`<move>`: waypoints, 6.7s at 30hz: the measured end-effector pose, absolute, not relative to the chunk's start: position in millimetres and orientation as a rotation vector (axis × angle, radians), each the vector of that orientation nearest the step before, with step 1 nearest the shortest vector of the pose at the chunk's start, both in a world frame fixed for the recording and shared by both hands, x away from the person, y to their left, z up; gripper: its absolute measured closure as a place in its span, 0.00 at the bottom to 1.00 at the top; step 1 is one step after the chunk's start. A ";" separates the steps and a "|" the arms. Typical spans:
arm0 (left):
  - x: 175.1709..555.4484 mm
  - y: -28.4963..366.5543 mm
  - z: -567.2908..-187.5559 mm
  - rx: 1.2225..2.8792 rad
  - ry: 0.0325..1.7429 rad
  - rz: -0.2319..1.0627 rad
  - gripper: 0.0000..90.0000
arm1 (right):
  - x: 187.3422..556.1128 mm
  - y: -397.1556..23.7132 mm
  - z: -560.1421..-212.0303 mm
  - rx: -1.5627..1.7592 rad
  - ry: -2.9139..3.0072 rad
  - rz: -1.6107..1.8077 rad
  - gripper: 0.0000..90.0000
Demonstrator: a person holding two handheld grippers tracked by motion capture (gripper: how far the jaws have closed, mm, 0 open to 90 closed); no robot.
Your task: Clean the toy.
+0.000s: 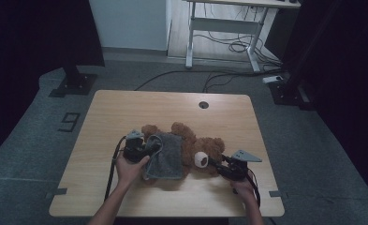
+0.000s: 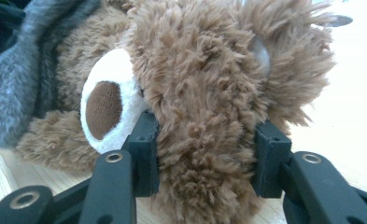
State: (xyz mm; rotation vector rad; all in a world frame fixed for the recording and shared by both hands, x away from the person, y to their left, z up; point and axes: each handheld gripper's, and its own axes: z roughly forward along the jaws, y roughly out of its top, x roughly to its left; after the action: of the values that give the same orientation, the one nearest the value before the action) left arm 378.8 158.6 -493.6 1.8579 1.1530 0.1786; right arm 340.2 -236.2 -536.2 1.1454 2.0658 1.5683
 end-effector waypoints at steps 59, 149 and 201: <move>393.9 121.2 -475.9 1.839 1.083 0.127 0.92 | 345.1 -228.8 -514.8 1.049 1.985 1.572 0.33; 362.5 216.5 -462.0 1.768 1.253 0.323 0.91 | 336.9 -204.8 -524.5 0.997 2.055 1.494 0.47; 357.4 202.3 -474.7 1.846 1.233 0.371 0.91 | 336.9 -205.0 -525.5 1.003 2.043 1.497 0.47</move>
State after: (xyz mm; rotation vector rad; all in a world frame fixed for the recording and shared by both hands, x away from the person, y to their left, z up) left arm 357.4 202.3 -474.7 1.8458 1.2325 0.3709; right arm 336.9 -205.0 -525.5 1.0034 2.0433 1.4973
